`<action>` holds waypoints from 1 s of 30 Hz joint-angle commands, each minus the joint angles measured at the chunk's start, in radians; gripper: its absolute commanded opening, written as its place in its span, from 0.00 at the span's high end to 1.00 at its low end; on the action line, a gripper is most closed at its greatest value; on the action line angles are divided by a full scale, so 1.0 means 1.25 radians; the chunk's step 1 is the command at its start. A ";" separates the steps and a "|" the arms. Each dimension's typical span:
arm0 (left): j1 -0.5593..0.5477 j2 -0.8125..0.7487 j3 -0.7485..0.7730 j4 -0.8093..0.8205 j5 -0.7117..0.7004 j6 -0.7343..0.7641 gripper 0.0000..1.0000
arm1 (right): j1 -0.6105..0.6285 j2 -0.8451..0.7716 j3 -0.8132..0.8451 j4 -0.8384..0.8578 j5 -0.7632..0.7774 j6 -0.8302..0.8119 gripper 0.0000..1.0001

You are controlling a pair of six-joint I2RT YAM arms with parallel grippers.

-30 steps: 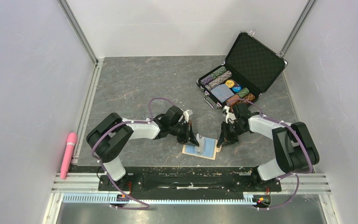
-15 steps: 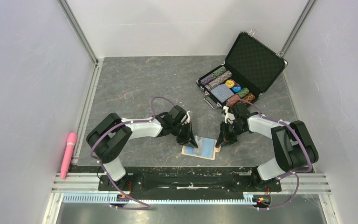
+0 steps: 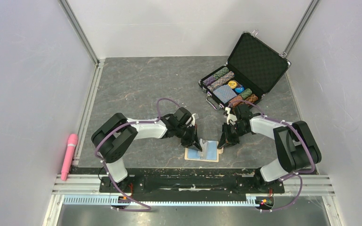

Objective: Put the credit cards into the card holder
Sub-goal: Insert the credit card into the card holder.

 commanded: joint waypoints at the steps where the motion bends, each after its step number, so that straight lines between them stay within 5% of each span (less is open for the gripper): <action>1: -0.007 0.017 0.022 0.026 0.008 -0.011 0.98 | 0.007 0.017 -0.019 0.029 0.022 -0.008 0.89; 14: -0.037 0.017 0.075 -0.070 -0.071 -0.011 0.86 | 0.007 0.006 -0.052 0.044 0.011 -0.003 0.90; 20: -0.055 0.024 0.090 -0.106 -0.089 -0.002 0.61 | 0.007 0.000 -0.054 0.046 0.009 -0.001 0.90; 30: -0.072 -0.003 0.116 -0.255 -0.207 0.056 0.45 | 0.007 -0.008 -0.066 0.045 0.009 -0.004 0.90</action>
